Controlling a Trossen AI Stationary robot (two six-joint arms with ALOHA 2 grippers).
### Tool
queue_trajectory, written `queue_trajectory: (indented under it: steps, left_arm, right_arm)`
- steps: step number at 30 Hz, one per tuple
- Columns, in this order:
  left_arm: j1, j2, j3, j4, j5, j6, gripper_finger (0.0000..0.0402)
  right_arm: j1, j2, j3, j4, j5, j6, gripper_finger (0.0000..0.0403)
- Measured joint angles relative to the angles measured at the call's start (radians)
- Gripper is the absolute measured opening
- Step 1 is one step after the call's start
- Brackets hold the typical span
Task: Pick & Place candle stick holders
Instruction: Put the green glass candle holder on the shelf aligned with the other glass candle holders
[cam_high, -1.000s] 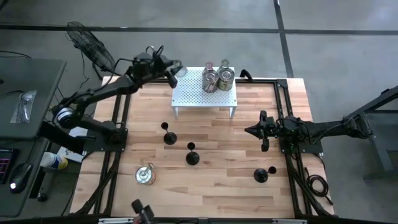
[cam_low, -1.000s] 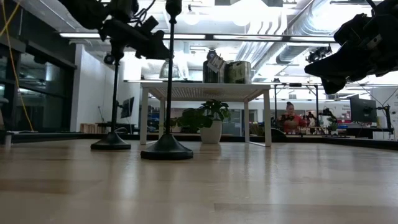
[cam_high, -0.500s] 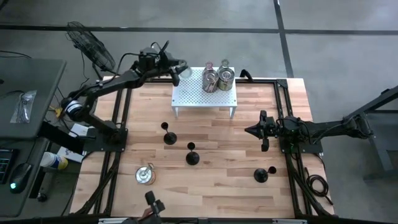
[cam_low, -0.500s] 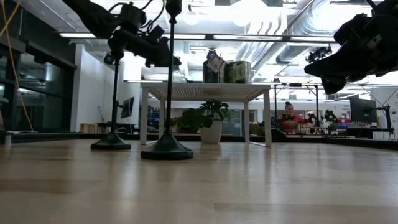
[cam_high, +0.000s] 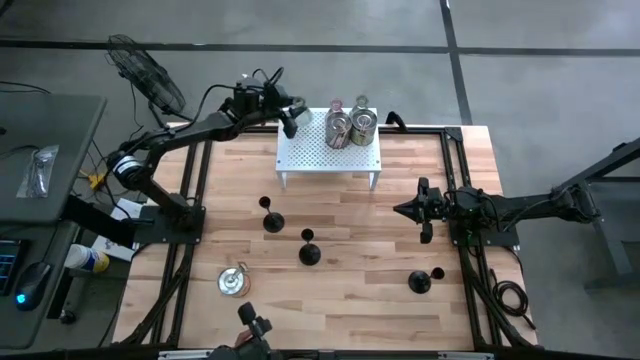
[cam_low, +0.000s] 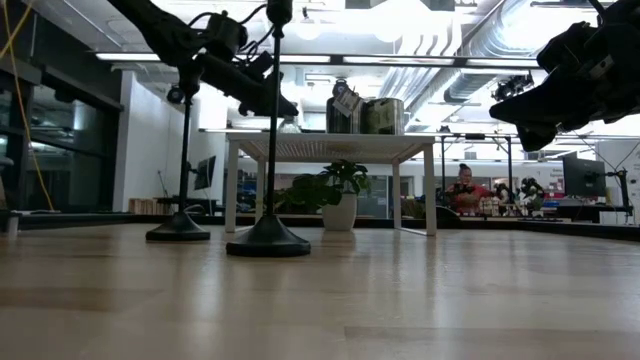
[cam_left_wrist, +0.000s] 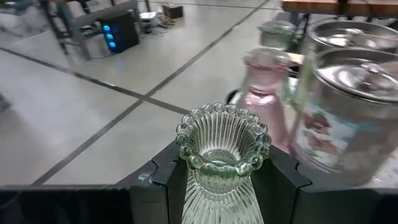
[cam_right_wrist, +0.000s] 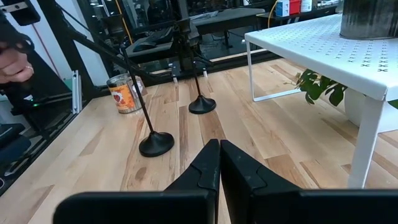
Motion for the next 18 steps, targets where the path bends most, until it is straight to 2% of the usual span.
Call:
queue_trajectory:
  steps: [5,18]
  left_arm:
    - [0.001,0.0,0.0,-0.015,-0.062,-0.003,0.0139]
    - [0.0,0.0,0.0,-0.049,-0.074,-0.045,0.0139]
  right_arm:
    - [0.0,0.0,0.0,0.0,0.0,0.0,0.0004]
    - [0.0,0.0,0.0,0.0,0.0,0.0,0.0004]
